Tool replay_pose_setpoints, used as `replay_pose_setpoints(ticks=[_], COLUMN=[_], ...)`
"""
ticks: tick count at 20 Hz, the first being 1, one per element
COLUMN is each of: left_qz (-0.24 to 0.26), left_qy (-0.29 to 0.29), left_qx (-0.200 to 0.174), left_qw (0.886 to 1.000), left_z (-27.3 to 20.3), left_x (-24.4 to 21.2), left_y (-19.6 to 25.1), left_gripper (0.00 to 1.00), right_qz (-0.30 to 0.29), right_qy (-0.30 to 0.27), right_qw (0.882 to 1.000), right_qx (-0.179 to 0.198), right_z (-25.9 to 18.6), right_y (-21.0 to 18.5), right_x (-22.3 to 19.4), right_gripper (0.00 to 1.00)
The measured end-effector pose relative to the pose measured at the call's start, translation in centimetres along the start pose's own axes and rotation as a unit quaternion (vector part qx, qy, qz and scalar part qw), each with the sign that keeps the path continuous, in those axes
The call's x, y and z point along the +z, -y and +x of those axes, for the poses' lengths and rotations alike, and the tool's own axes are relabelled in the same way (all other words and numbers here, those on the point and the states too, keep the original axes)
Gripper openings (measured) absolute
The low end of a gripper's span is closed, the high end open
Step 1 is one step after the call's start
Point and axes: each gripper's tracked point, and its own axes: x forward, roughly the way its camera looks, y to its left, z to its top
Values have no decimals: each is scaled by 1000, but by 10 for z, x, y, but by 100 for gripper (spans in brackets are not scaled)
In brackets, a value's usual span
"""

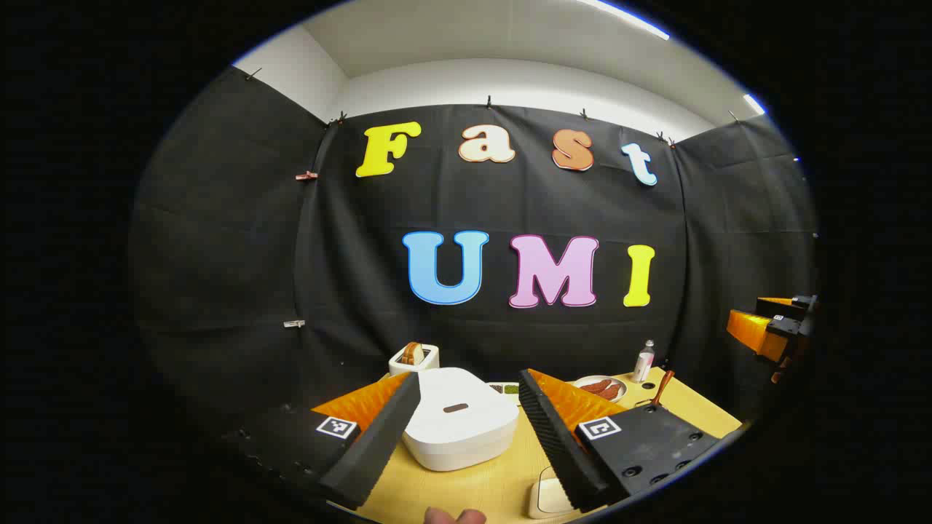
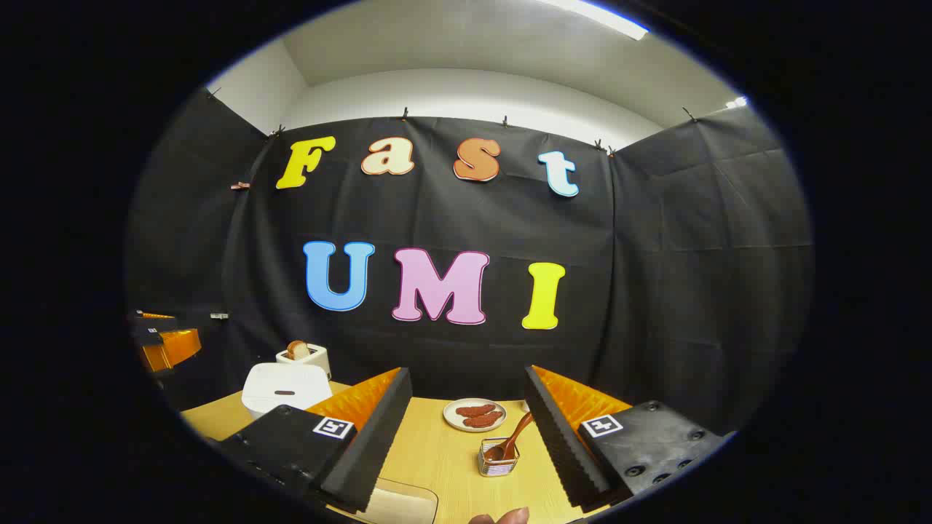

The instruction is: Close the left gripper, press the button to open the rice cooker; take a wooden spoon from the chopstick holder with the right hand, scoop a spoonful of rice and pour it into the rice cooker, then put the wooden spoon back into the chopstick holder.

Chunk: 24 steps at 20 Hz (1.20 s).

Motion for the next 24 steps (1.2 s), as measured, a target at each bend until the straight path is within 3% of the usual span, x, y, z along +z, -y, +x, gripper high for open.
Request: replay_pose_setpoints(ticks=[8,24], left_qz=[-1,-6], left_qy=[-3,2], left_qx=[12,-10], left_qw=[1000,1000], left_z=[-5,6], left_x=[-3,-4], left_y=[-8,1], left_gripper=[94,94], right_qz=[5,-5], right_qy=[-1,1], right_qw=[1000,1000], right_qx=[3,-6], right_z=[4,0], right_y=[1,-3], right_x=[0,-3], right_gripper=[97,98])
